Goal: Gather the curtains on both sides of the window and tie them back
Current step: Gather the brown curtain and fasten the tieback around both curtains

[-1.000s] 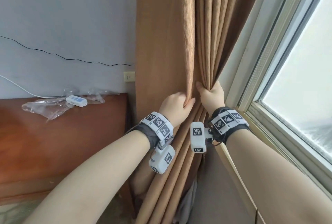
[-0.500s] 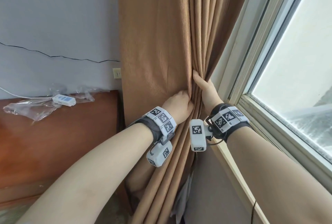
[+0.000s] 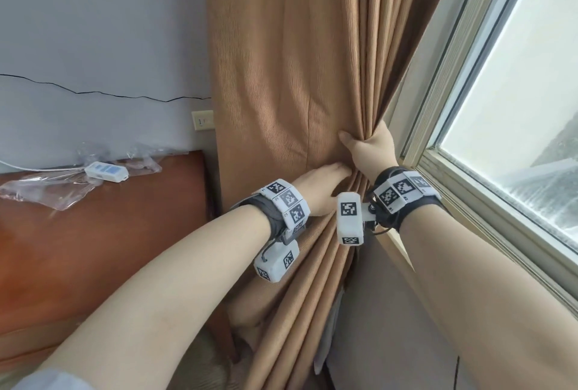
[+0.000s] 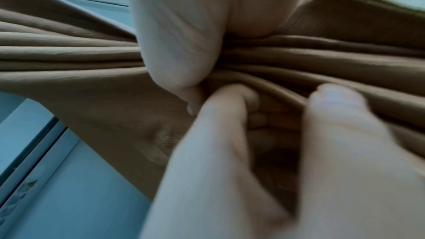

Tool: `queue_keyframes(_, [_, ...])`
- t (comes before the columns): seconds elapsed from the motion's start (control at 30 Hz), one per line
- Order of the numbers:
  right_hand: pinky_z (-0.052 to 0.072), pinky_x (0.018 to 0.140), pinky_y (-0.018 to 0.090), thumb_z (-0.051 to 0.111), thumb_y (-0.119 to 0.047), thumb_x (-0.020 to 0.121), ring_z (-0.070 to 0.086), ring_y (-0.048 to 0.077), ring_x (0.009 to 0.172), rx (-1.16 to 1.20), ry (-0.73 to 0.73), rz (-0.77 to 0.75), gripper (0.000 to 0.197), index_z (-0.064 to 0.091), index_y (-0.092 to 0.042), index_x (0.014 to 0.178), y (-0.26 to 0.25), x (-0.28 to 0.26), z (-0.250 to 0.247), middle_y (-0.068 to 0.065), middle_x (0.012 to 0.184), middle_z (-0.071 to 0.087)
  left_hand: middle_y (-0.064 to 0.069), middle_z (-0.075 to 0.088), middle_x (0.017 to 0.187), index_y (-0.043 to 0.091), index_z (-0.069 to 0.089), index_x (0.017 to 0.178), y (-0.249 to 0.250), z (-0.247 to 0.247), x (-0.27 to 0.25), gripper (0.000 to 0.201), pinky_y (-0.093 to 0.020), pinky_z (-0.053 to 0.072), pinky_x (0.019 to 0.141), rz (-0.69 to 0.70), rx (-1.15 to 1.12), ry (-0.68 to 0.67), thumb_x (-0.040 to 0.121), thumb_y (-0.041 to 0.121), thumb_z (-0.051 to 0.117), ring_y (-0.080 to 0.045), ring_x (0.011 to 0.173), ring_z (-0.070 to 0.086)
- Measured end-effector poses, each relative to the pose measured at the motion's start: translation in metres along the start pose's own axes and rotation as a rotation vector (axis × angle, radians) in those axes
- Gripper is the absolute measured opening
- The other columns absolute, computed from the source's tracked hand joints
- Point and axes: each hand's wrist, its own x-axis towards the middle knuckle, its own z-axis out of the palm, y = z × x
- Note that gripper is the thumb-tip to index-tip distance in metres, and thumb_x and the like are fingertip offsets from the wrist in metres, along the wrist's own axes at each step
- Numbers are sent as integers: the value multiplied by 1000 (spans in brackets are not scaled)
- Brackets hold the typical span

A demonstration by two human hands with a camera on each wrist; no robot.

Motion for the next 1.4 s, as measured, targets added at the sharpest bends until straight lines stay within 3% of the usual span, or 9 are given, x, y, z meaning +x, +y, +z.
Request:
queue_keyframes(0.2, [48,92,34,71,-15,80,58,19,101,112,-2,83,44,53,-12,120,4,11,-6,-2,105,59,-2,58,95,10,61,98,-43,-14,-8,21,-26,42,74,-144,-360,289,80,3,53,-15,83,55])
queue_keyframes(0.47, [50,85,33,77,-15,75,59,18,93,252,-83,176,51,54,-9,121,16,37,-9,-6,93,60,0,51,93,13,52,97,-114,-52,15,12,-28,44,81,-502,-393,733,86,13,56,-14,82,50])
queue_keyframes(0.7, [49,81,31,77,-10,73,60,17,89,305,-46,210,39,52,-18,102,18,44,-6,-9,86,60,-10,47,131,5,47,123,-168,-61,20,40,-29,36,99,-760,-377,684,87,17,59,-25,117,49])
queue_keyframes(0.97, [46,86,35,79,-6,70,56,12,82,378,32,337,52,44,-12,108,18,52,-7,-4,89,57,-11,44,137,10,33,139,-191,-103,39,62,-36,38,102,-864,-554,718,85,20,63,-28,123,47])
queue_keyframes(1.07, [46,96,42,89,-19,55,57,25,103,264,64,472,87,43,4,125,19,63,-5,10,113,60,-11,38,145,8,24,144,-191,-118,46,68,-35,34,105,-821,-657,749,86,14,61,-27,129,42])
queue_keyframes(1.2, [33,108,45,79,-29,71,35,34,134,77,-88,823,101,16,3,143,13,82,-6,20,146,33,-13,27,152,3,18,146,-185,-129,56,65,-34,25,110,-778,-835,848,91,6,51,-26,138,31])
queue_keyframes(1.23, [37,105,44,82,-32,65,38,36,131,83,-164,841,103,21,2,141,10,79,-6,21,143,36,-13,31,150,3,20,145,-184,-129,57,62,-33,26,109,-784,-874,874,92,11,51,-26,136,33])
queue_keyframes(1.33, [57,78,39,93,-31,16,60,33,99,285,-178,743,105,55,-3,110,15,71,-6,18,110,59,-12,37,145,6,24,143,-182,-126,53,65,-33,27,107,-770,-936,878,93,33,54,-25,132,38])
queue_keyframes(1.4, [45,99,44,90,-32,49,48,35,122,192,-196,832,104,38,1,132,9,74,-5,20,133,47,-9,39,144,7,24,144,-182,-123,48,72,-31,29,104,-767,-895,848,90,41,57,-24,130,41])
